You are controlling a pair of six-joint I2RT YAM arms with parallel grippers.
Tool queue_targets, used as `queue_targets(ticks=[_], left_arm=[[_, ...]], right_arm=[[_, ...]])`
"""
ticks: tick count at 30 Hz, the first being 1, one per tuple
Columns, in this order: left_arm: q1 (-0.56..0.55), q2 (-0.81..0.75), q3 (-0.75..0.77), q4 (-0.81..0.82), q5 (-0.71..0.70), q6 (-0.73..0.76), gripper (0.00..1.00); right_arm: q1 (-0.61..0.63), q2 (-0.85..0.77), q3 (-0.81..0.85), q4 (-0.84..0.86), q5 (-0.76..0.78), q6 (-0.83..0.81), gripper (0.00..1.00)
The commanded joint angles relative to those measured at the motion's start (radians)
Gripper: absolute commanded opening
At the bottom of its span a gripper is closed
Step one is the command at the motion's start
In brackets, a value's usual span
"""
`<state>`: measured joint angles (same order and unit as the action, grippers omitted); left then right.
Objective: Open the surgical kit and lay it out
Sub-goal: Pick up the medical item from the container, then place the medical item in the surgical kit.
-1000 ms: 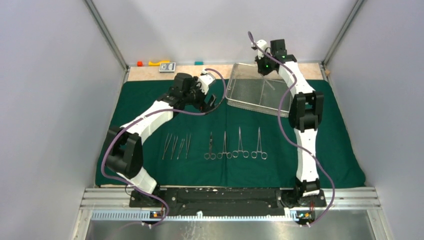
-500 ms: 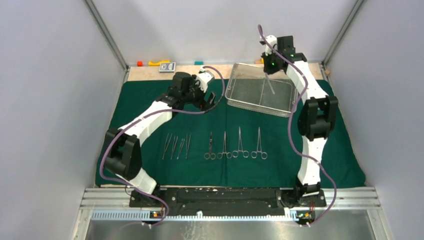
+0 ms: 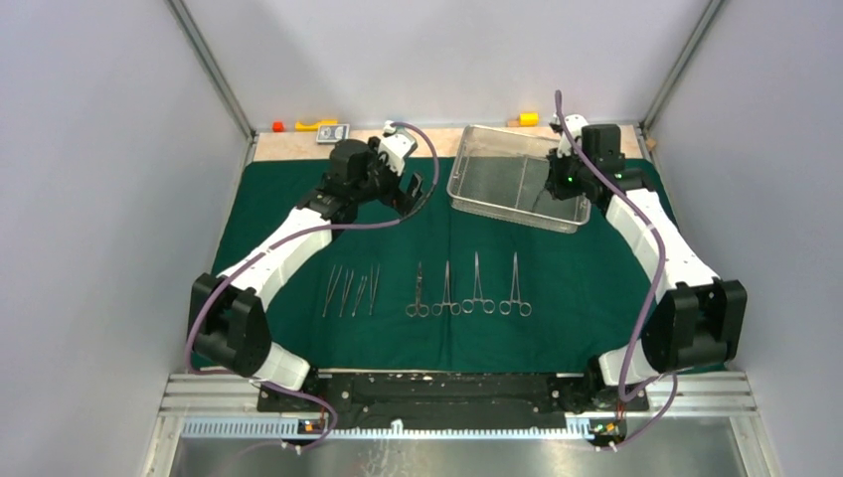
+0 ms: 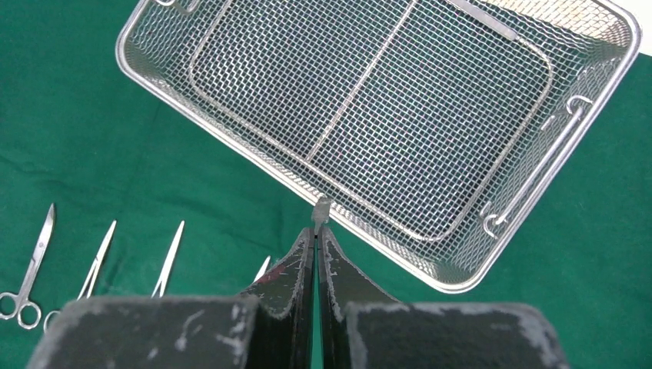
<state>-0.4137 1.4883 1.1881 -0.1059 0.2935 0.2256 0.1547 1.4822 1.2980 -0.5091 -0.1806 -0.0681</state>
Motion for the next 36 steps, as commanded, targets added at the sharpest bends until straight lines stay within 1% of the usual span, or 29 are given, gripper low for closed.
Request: queue_targets(ticks=[1,9,15,21,30,36], left_arm=[[0.004,-0.057,-0.035,0.059,-0.004,-0.028,0.99],[0.004,-0.075,-0.056,0.069,-0.006,0.001,0.99],[0.003,-0.082,-0.069,0.066,0.004,0.019,0.99],[0.003,-0.094,-0.085,0.068,0.019,0.034,0.99],[0.003,-0.117,-0.127,0.072,0.038,0.05,0.99],[0.004,-0.135,-0.177,0.097,0.024,0.066,0.99]], right_arm=[[0.005,-0.121,-0.035,0.061,0.031,0.018,0.0],[0.006,-0.177,-0.026,0.008,0.027,-0.017,0.0],[0.006,-0.225,-0.033,-0.087,0.031,-0.053,0.0],[0.005,-0.293,-0.077,-0.221,0.03,-0.105,0.0],[0.003,-0.388,-0.168,-0.417,-0.029,-0.181,0.0],[-0.005,-0.388,-0.233,-0.457,-0.056,-0.209,0.0]])
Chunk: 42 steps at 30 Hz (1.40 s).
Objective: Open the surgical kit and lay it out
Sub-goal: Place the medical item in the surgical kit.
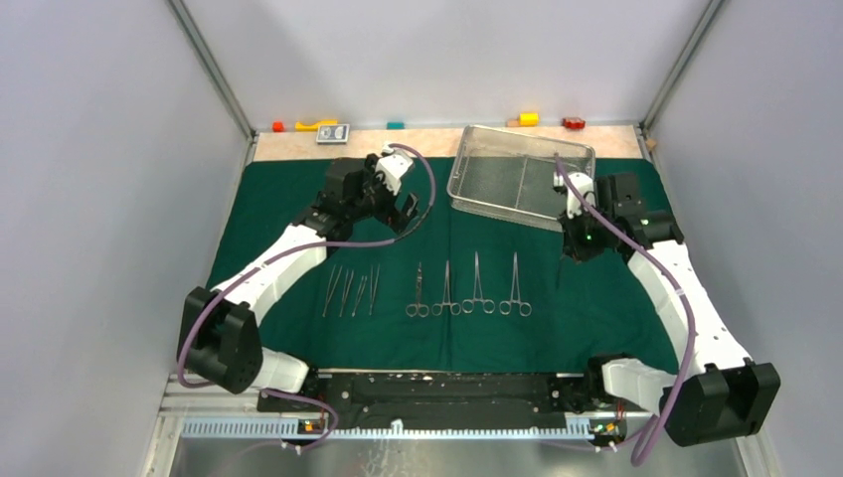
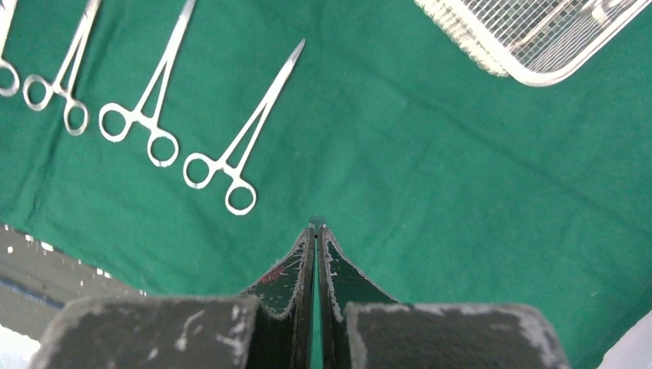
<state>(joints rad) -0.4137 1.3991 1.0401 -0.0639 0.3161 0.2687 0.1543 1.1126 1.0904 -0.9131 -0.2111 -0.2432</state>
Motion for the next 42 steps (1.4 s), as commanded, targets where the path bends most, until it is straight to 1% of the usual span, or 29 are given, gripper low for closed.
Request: queue_targets(ticks=[1,3,10,14,23,29,42], left_arm=[[0.003,-0.049,-0.035,0.056,0.003,0.023,0.99],[0.003,-0.055,-0.045,0.055,0.005,0.023,0.99],[0.003,-0.057,-0.05,0.086,-0.002,0.036,0.99],[0.003,-0.052,-0.049,0.09,-0.002,0.041,0.99],[0.003,-0.029,-0.047,0.099,0.022,0.044,0.99],[0.003,-0.013,-0.041,0.104,0.029,0.047,0.99],[0.003,-0.012,-0.046,0.111,0.053,0.053,0.99]], right_arm=[[-0.008,-0.012,-0.026,-0.058,-0.026,-0.039,0.0],[-0.011,0.01,-0.02,-0.072,-0.035,-0.049,0.0],[-0.017,0.182,0.026,-0.125,-0.089,-0.063,0.0],[-0.032,0.262,0.03,-0.118,-0.099,-0.065,0.0],[-0.072,0.367,0.055,-0.04,-0.063,-0.062,0.0],[-0.082,0.474,0.089,0.008,-0.057,-0.064,0.0],[-0.1,0.613,0.148,0.099,-0.059,-0.002,0.0]])
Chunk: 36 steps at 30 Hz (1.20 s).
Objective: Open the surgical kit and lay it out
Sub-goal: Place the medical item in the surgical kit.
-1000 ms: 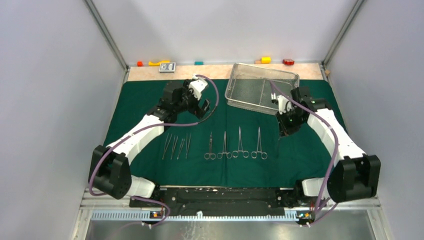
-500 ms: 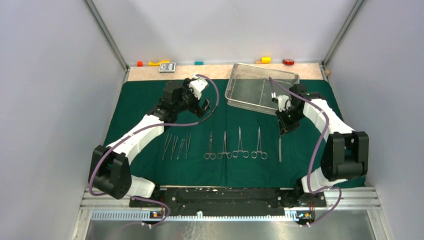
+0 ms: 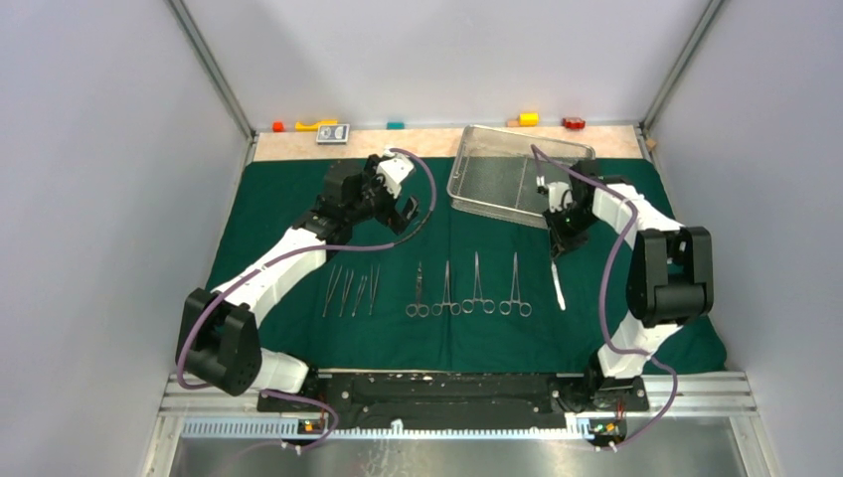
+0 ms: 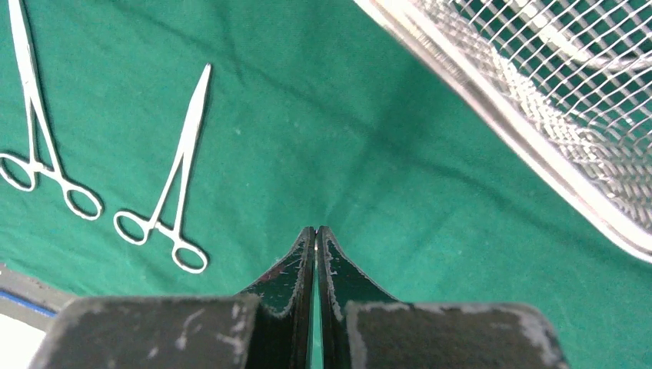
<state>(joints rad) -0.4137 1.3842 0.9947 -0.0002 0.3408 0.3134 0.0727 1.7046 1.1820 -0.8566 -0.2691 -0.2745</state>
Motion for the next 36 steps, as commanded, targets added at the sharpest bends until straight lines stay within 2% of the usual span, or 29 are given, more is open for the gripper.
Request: queue_targets(ticks=[1,36], left_arm=[[0.003,0.002,-0.001,0.049,0.029,0.009,0.99],[0.003,-0.021,-0.027,0.05,0.08,-0.004,0.99]], right_arm=[[-0.02,0.025,0.059,0.047,-0.001,0.034,0.0],[-0.094,0.007,-0.043,0.122,-0.001,0.104,0.0]])
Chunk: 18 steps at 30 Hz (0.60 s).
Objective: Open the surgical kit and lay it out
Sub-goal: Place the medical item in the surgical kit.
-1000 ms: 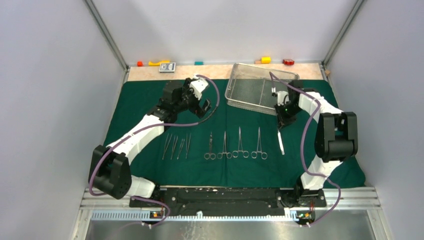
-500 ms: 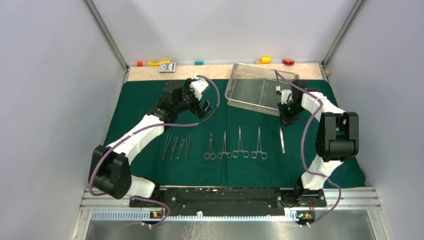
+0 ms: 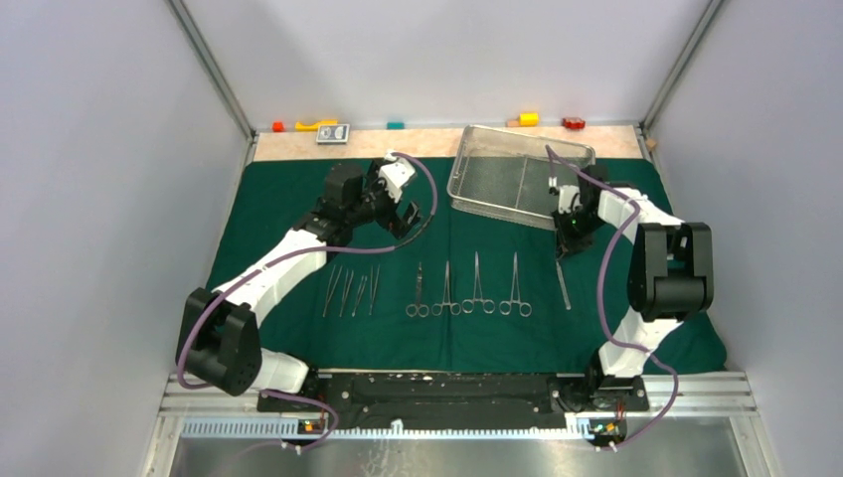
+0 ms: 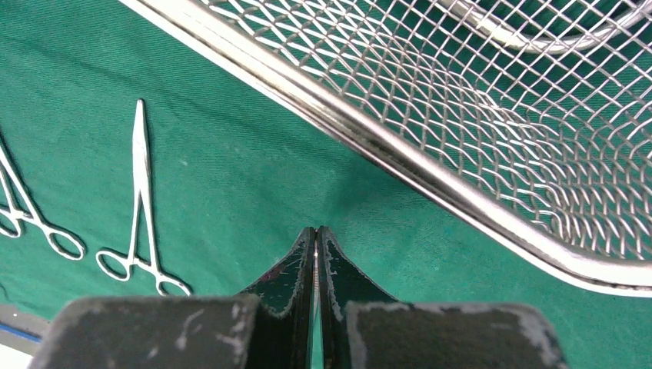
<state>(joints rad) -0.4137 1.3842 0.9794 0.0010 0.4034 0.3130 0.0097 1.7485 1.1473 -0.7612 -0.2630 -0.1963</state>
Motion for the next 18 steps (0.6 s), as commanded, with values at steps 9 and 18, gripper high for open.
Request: queue_targets(ticks=[9,18], left_arm=[[0.003,-0.024,-0.013,0.05,0.021,-0.004,0.99],[0.003,-0.024,-0.015,0.053,0.02,-0.003,0.99]], right_arm=[[-0.071,-0.036,-0.009,0.04,-0.041,0.074,0.0],[-0.074,-0.031,-0.025,0.044,-0.059,0.097,0.0]])
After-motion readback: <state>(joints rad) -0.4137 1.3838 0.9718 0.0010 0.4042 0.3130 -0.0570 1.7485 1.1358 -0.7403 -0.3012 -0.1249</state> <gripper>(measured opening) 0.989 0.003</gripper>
